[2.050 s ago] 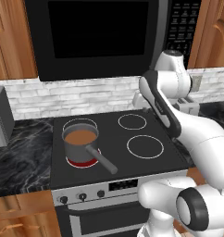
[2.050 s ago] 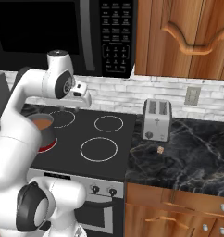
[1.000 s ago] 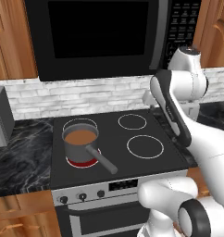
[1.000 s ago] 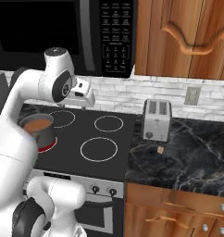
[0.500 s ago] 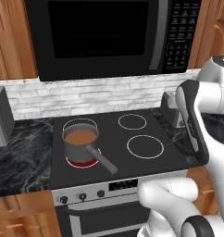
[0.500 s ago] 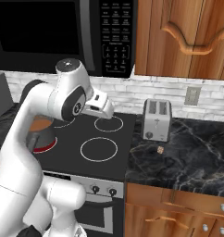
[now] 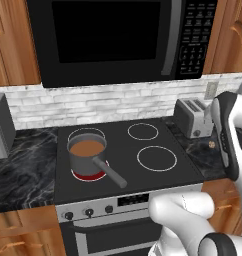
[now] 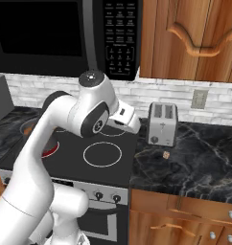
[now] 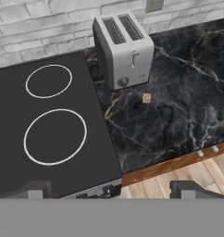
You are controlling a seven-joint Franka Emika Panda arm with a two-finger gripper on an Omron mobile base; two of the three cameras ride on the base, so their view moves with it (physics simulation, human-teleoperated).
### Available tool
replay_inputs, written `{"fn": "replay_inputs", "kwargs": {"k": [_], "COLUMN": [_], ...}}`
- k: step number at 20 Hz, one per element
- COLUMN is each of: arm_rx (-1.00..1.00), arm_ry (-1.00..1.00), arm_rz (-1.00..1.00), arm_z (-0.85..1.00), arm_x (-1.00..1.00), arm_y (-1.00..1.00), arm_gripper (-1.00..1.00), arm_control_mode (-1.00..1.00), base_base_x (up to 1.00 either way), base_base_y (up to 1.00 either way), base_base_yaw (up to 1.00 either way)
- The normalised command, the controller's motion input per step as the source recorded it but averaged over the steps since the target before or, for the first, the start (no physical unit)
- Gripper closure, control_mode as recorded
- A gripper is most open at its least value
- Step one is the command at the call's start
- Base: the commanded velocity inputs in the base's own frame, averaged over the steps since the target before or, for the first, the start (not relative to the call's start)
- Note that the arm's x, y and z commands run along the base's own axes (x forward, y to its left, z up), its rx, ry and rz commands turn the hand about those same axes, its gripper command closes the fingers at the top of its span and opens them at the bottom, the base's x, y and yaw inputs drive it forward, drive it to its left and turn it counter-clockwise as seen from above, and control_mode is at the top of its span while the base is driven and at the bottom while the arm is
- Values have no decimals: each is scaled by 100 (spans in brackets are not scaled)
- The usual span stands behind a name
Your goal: Pick up the sugar cube(s) and place them in the saucepan with hot chocolate.
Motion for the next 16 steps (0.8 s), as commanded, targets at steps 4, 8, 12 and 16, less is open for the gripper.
{"fn": "replay_inputs", "kwargs": {"k": [4,8,12,16], "arm_rx": [0,0,0,-3], "arm_ry": [0,0,0,-4], "arm_rz": [-1,1,4,2], "arm_z": [0,0,-1,-2], "arm_x": [-1,0,0,5], "arm_y": [-60,-27,-6,6], "arm_gripper": [-100,-100,-100,-100], "arm_control_mode": [-100,-100,-100,-100], "base_base_x": [0,0,0,0], "base_base_y": [0,0,0,0], "base_base_yaw": [0,0,0,0]}}
